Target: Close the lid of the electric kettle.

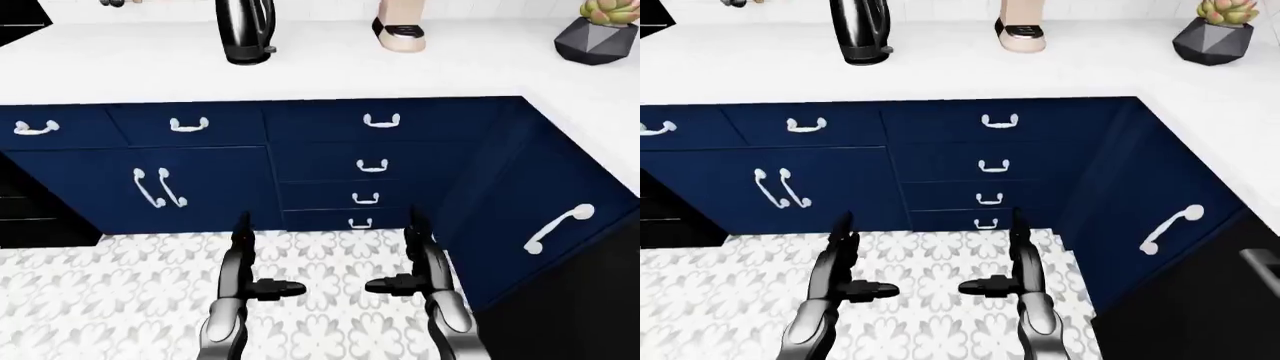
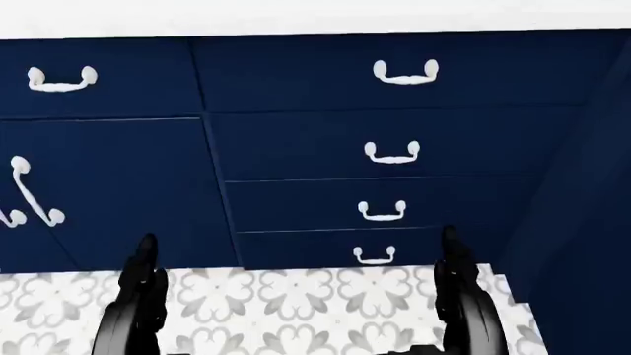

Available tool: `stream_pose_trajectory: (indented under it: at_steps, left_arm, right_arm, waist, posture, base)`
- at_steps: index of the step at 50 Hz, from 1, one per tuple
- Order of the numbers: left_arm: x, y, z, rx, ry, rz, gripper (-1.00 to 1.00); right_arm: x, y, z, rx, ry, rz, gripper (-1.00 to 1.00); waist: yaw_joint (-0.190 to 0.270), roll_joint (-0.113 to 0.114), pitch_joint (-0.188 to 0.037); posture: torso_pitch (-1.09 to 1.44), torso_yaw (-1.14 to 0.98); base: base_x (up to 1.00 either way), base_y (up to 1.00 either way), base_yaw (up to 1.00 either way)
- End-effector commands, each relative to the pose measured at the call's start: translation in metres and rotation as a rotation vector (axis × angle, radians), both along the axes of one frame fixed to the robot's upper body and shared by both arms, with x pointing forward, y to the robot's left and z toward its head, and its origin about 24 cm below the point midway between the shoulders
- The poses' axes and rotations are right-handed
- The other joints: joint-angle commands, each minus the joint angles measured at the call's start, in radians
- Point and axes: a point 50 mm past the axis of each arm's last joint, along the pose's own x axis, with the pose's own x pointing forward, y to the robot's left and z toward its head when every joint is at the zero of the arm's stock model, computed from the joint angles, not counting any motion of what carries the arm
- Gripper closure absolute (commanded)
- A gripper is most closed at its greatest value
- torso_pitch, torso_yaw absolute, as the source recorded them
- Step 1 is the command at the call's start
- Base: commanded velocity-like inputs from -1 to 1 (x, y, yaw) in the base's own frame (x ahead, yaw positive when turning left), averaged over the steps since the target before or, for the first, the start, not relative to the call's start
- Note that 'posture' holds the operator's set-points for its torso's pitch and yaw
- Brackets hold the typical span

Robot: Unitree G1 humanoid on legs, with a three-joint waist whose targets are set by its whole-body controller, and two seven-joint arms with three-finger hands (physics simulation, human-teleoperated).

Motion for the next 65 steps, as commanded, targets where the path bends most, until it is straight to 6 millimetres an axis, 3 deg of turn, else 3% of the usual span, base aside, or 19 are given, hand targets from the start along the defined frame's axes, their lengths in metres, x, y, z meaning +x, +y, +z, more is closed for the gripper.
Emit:
stream_pose_trajectory:
  at_steps: [1,3,4,5,7,8,23,32,44,47,52,58,65]
  left_arm:
    - [0.01,-0.001,0.031,0.005,-0.165,-0.014,-1.0]
    - [0.011,-0.001,0.029,0.006,-0.163,-0.015,-1.0]
    - [0.011,-0.001,0.029,0.006,-0.163,-0.015,-1.0]
    - [0.009,-0.001,0.031,0.006,-0.162,-0.014,-1.0]
    - [0.01,0.0,0.028,0.008,-0.16,-0.014,-1.0]
    - [0.01,0.0,0.029,0.007,-0.16,-0.013,-1.0]
    - [0.009,0.002,0.031,0.008,-0.155,-0.011,-1.0]
    - [0.013,0.012,0.039,-0.004,-0.168,0.016,-1.0]
    - [0.013,0.038,0.089,0.021,-0.268,0.094,-1.0]
    - [0.008,0.047,0.116,0.0,-0.313,0.12,-1.0]
    - [-0.003,0.064,0.163,-0.014,-0.399,0.172,-1.0]
    - [-0.017,0.078,0.197,0.028,-0.47,0.211,-1.0]
    - [-0.042,0.094,0.24,0.016,-0.549,0.262,-1.0]
  right_arm:
    - [0.01,0.001,0.028,0.0,-0.161,0.009,-1.0]
    - [0.01,0.002,0.025,-0.001,-0.155,0.015,-1.0]
    - [0.01,0.002,0.024,-0.004,-0.153,0.013,-1.0]
    - [0.01,0.001,0.022,-0.004,-0.15,0.014,-1.0]
    - [0.009,0.002,0.024,-0.008,-0.15,0.014,-1.0]
    - [0.008,0.002,0.024,-0.007,-0.151,0.014,-1.0]
    - [0.009,0.002,0.025,-0.03,-0.153,0.015,-1.0]
    - [0.007,-0.009,0.041,-0.022,-0.178,-0.012,-1.0]
    - [0.002,-0.037,0.087,-0.049,-0.263,-0.085,-1.0]
    - [-0.001,-0.047,0.099,-0.053,-0.285,-0.111,-1.0]
    - [-0.011,-0.059,0.135,-0.047,-0.345,-0.146,-1.0]
    - [-0.025,-0.065,0.179,-0.063,-0.419,-0.165,-1.0]
    - [-0.036,-0.073,0.2,-0.089,-0.453,-0.191,-1.0]
  waist:
    - [-0.002,-0.008,-0.001]
    - [0.007,-0.001,-0.061]
    - [0.007,-0.001,-0.052]
    - [0.006,-0.006,-0.017]
    - [0.005,-0.008,-0.07]
    - [0.007,-0.008,-0.074]
    - [0.007,-0.003,-0.091]
    - [0.007,-0.003,-0.088]
    - [0.007,-0.003,-0.082]
    - [0.006,-0.002,-0.079]
    - [0.007,-0.002,-0.075]
    - [0.008,0.002,-0.068]
    - [0.005,0.004,-0.058]
  posture:
    - [0.0,0.0]
    - [0.0,0.0]
    - [0.0,0.0]
    - [0.0,0.0]
    - [0.0,0.0]
    - [0.0,0.0]
    - [0.0,0.0]
    - [0.0,0.0]
    - [0.0,0.0]
    - [0.0,0.0]
    - [0.0,0.0]
    - [0.0,0.0]
    - [0.0,0.0]
  base:
    - [0.0,0.0,0.0]
    - [0.0,0.0,0.0]
    - [0.0,0.0,0.0]
    - [0.0,0.0,0.0]
    - [0.0,0.0,0.0]
    - [0.0,0.0,0.0]
    - [0.0,0.0,0.0]
    - [0.0,0.0,0.0]
    - [0.0,0.0,0.0]
    - [0.0,0.0,0.0]
    - [0.0,0.0,0.0]
    - [0.0,0.0,0.0]
    - [0.0,0.0,0.0]
